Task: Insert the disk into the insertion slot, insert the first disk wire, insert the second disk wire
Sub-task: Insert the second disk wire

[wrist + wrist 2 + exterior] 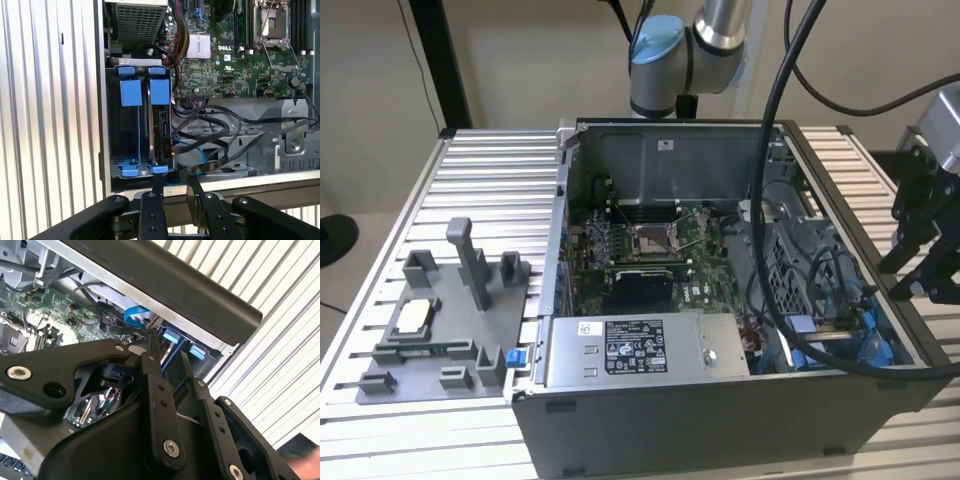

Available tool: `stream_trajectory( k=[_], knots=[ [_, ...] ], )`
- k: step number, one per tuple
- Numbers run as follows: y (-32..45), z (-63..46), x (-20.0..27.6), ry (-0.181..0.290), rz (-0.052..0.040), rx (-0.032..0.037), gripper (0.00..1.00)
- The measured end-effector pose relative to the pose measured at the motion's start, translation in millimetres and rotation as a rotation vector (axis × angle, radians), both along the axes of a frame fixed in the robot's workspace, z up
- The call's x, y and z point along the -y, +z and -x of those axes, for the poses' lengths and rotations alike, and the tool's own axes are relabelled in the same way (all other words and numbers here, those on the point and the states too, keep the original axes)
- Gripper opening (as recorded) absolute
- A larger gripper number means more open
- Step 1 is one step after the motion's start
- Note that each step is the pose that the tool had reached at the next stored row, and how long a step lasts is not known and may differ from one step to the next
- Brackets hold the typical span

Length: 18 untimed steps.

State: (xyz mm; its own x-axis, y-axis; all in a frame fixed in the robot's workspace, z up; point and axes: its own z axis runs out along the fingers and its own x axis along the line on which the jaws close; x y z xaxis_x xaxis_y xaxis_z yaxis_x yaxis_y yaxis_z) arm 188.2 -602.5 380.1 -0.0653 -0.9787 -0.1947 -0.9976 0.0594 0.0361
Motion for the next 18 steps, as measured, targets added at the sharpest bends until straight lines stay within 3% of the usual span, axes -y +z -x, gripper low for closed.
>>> stream_trajectory(
  k=[3,7,9,14,18],
  knots=[
    [-2.2,-1.5,0.4,-0.001,-0.0002,-0.0137,1.0],
    [-4.2,-4.0,0.9,-0.001,-0.0001,-0.0448,1.0],
    [-6.1,-7.1,0.8,-0.001,-0.0005,-0.0543,1.0],
    [-12.7,-15.7,0.3,-0.001,-0.0011,-0.0592,1.0],
    [-17.3,-16.6,-4.7,-0.002,-0.0021,-0.0608,1.0]
  ],
)
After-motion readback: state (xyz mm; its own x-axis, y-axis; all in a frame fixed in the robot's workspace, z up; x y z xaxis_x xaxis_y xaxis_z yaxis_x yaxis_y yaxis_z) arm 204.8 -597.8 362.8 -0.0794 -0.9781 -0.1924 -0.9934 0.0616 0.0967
